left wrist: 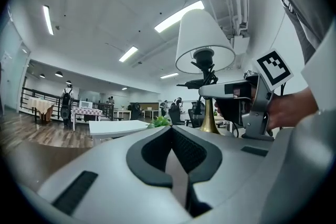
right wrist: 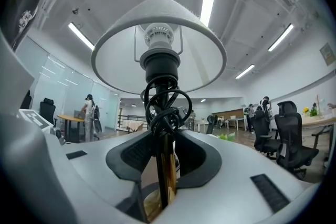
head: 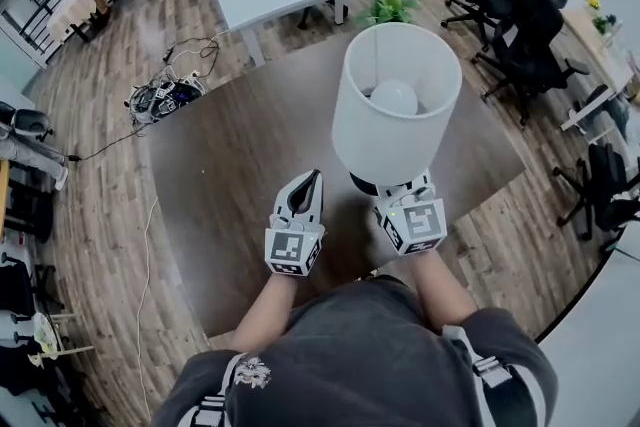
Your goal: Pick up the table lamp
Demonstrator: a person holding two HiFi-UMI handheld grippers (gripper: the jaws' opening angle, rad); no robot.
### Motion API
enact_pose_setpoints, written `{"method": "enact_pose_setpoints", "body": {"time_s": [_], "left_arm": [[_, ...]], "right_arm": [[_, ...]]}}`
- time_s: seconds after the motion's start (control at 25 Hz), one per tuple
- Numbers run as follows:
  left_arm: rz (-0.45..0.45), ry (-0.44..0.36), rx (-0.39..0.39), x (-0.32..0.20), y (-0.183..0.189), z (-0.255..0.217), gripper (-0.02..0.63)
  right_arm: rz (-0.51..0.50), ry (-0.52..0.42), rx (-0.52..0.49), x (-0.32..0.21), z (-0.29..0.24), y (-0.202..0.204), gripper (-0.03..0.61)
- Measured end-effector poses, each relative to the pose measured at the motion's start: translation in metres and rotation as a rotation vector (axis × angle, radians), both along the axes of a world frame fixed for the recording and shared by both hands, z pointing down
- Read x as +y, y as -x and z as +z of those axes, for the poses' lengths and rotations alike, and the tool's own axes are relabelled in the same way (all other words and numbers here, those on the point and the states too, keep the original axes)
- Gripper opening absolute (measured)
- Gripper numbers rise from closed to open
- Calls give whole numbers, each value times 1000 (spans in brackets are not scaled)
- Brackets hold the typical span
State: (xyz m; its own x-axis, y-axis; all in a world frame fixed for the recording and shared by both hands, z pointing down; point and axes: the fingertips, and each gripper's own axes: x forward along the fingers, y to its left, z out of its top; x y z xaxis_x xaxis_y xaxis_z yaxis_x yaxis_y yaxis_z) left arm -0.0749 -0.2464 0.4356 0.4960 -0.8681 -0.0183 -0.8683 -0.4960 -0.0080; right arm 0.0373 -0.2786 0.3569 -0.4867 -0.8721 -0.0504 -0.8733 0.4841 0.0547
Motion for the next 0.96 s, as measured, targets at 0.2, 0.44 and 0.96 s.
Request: {"method": "enact_pose_setpoints", "body": {"time_s": [0.2,0.44,0.96], "left_arm": [[6,-6,3,3,0,-5,5],[16,-14,0,4,-5,-7,5],[19,-26,5,-2,-11,-10,5]], "right_arm": [[9,-8,-14,6,-4,-3,144],[6,-22,-6,10,-4,-7,144],[3,-33,-18,7,-4,-13,144]]}}
